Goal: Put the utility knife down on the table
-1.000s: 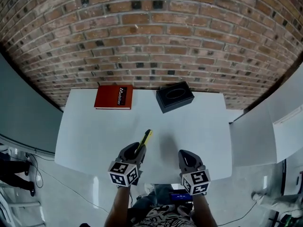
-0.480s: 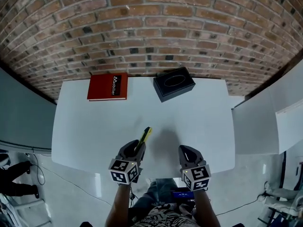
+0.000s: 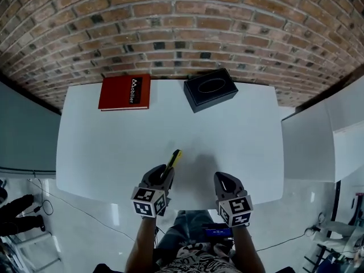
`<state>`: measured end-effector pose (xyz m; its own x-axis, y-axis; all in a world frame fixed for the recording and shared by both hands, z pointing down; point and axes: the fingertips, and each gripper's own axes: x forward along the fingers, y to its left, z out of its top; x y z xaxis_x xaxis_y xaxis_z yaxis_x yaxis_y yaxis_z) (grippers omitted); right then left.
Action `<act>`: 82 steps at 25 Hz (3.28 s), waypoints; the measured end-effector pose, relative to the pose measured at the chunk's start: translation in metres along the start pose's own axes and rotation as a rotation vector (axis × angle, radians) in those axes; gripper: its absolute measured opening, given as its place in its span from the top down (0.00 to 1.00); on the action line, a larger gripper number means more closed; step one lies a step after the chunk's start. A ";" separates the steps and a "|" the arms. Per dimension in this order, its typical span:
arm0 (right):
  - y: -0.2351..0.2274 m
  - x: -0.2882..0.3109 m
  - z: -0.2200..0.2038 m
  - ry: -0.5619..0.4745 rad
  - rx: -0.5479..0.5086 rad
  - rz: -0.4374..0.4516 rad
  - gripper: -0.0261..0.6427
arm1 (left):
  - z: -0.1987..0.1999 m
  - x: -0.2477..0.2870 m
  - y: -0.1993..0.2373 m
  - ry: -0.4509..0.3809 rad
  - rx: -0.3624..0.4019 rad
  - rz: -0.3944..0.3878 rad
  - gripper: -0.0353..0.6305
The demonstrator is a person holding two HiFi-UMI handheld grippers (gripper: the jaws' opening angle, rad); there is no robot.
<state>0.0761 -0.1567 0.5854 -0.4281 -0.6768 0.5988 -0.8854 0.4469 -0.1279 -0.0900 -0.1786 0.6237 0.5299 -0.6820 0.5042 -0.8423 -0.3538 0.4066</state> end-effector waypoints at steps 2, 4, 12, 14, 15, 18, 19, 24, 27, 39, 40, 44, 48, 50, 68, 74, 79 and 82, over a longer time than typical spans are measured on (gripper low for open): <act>-0.003 0.004 -0.002 0.007 0.002 -0.001 0.96 | -0.005 0.005 0.003 0.012 -0.004 0.003 0.76; -0.006 0.008 -0.005 0.017 0.005 -0.003 0.96 | -0.011 0.010 0.007 0.029 -0.004 0.006 0.76; -0.018 0.013 -0.024 0.055 0.032 -0.010 0.96 | -0.025 0.025 0.010 0.069 0.032 0.017 0.76; -0.020 0.014 -0.026 0.060 0.040 -0.008 0.96 | -0.027 0.029 0.011 0.079 0.043 0.022 0.76; -0.021 0.016 -0.027 0.061 0.041 -0.008 0.96 | -0.028 0.030 0.011 0.080 0.044 0.025 0.76; -0.023 0.019 -0.029 0.071 0.043 -0.007 0.96 | -0.032 0.035 0.013 0.087 0.042 0.032 0.76; -0.024 0.019 -0.031 0.073 0.043 -0.009 0.96 | -0.034 0.036 0.014 0.094 0.046 0.033 0.76; -0.031 0.024 -0.034 0.079 0.043 -0.017 0.96 | -0.041 0.047 0.013 0.133 0.128 0.035 0.76; -0.032 0.026 -0.036 0.092 0.043 -0.014 0.96 | -0.050 0.053 0.011 0.172 0.159 0.019 0.76; -0.030 0.036 -0.030 0.096 0.048 -0.002 0.96 | -0.062 0.063 0.010 0.258 0.244 0.025 0.76; -0.029 0.036 -0.029 0.094 0.048 0.000 0.96 | -0.062 0.063 0.010 0.260 0.245 0.025 0.76; -0.027 0.031 -0.027 0.090 0.042 0.000 0.96 | -0.062 0.062 0.007 0.260 0.225 0.009 0.76; -0.024 0.028 -0.023 0.080 0.015 -0.001 0.96 | -0.043 0.058 0.005 0.198 0.209 0.012 0.75; -0.020 0.026 -0.020 0.063 0.013 0.000 0.96 | -0.030 0.051 0.004 0.153 0.213 0.018 0.75; 0.030 -0.033 0.053 -0.164 -0.110 -0.014 0.96 | 0.063 -0.037 -0.036 -0.173 0.202 0.040 0.88; 0.036 -0.050 0.070 -0.228 -0.116 -0.020 0.96 | 0.092 -0.059 -0.043 -0.269 0.206 0.049 0.91; 0.043 -0.067 0.086 -0.287 -0.097 -0.023 0.96 | 0.114 -0.087 -0.049 -0.350 0.153 0.028 0.92; 0.048 -0.077 0.098 -0.340 -0.095 -0.026 0.96 | 0.120 -0.103 -0.052 -0.381 0.179 0.034 0.92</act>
<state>0.0488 -0.1399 0.4558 -0.4557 -0.8375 0.3016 -0.8828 0.4687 -0.0323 -0.1127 -0.1671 0.4592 0.4554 -0.8711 0.1836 -0.8803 -0.4099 0.2387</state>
